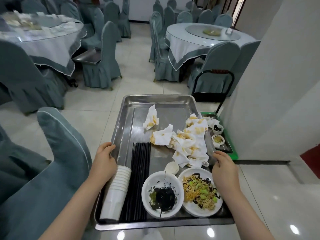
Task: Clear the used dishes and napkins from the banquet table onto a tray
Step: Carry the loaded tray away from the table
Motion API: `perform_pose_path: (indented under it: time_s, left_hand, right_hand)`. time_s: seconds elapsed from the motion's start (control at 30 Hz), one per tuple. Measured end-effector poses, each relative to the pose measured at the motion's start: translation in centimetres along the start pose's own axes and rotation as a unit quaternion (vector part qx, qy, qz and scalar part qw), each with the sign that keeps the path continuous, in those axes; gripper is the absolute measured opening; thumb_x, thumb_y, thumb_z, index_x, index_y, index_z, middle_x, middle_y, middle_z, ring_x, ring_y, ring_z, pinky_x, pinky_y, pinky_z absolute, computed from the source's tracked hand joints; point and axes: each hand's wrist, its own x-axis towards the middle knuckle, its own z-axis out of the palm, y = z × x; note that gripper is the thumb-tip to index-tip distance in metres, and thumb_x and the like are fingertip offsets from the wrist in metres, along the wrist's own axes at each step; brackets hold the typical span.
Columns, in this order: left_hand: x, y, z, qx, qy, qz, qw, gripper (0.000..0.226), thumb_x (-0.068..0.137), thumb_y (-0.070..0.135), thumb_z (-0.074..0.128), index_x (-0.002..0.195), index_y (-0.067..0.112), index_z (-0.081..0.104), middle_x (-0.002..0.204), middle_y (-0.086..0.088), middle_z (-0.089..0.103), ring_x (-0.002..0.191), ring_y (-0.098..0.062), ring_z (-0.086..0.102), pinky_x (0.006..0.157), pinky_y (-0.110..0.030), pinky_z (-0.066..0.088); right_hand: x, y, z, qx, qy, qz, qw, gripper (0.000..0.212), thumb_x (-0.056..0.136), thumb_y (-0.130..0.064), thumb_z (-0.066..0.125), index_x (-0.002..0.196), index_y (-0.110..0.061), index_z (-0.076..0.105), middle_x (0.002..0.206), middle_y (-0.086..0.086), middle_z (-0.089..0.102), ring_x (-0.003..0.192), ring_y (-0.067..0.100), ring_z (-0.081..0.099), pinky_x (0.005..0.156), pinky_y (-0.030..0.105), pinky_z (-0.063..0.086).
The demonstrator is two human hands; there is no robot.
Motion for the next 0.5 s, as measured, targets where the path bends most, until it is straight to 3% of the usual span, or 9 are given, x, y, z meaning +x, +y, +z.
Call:
perform_pose_path:
  time_s: [0.23, 0.5]
  left_hand:
    - [14.1, 1.5, 0.0, 0.009, 0.036, -0.028, 0.999, 0.05, 0.085, -0.014, 0.04, 0.131, -0.002, 0.055, 0.142, -0.012, 0.041, 0.131, -0.023, 0.041, 0.104, -0.014, 0.02]
    - [26.5, -0.2, -1.1, 0.001, 0.106, -0.107, 0.989, 0.048, 0.084, -0.011, 0.046, 0.129, 0.0, 0.058, 0.14, -0.012, 0.044, 0.13, -0.023, 0.043, 0.104, -0.016, 0.023]
  right_hand:
    - [14.1, -6.7, 5.6, -0.009, -0.027, -0.036, 0.999, 0.043, 0.091, 0.009, 0.039, 0.126, -0.004, 0.062, 0.14, 0.005, 0.049, 0.128, 0.02, 0.044, 0.102, 0.02, 0.027]
    - [28.5, -14.9, 14.1, 0.017, -0.066, -0.107, 0.992, 0.042, 0.089, 0.007, 0.045, 0.121, -0.01, 0.066, 0.135, 0.002, 0.055, 0.123, 0.02, 0.048, 0.103, 0.026, 0.033]
